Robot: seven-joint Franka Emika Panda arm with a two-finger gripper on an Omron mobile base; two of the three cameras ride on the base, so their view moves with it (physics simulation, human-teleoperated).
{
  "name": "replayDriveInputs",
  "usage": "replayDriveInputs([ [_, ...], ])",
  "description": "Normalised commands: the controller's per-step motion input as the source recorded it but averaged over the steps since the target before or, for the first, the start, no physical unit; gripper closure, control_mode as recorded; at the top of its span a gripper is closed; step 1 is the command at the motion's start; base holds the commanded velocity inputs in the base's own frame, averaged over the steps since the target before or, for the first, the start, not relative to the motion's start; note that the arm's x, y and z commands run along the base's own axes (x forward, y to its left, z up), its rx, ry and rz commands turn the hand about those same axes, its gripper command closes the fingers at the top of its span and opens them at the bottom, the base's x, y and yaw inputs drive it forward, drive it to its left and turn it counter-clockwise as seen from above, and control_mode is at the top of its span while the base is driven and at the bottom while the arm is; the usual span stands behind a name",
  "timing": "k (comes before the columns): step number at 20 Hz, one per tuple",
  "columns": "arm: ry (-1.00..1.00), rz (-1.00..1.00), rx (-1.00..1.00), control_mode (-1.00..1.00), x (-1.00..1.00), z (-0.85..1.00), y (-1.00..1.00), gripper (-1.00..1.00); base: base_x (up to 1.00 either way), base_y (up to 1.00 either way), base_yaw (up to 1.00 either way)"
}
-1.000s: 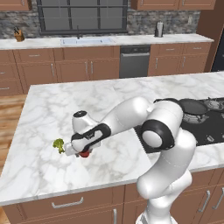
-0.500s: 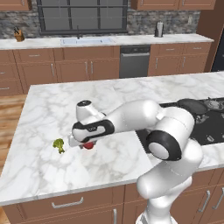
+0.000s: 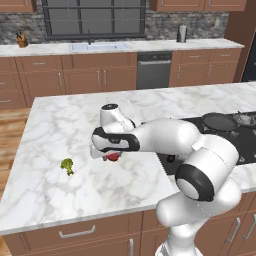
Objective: Place both pans onto different burners. Then place the broccoli and the steak on different pans.
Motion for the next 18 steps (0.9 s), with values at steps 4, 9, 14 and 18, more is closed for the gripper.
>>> replayDriveInputs([
  [4,-0.02,-0.03,0.00,-1.00,0.00,0.28,-0.41,1.00,0.00,0.00,0.00],
  [9,0.00,-0.03,0.00,-1.00,0.00,0.43,-0.50,1.00,0.00,0.00,0.00],
  [14,0.04,-0.05,0.00,-1.00,0.00,0.41,-0.48,1.00,0.00,0.00,0.00],
  [18,0.03,-0.05,0.00,-1.00,0.00,0.17,-0.56,1.00,0.00,0.00,0.00],
])
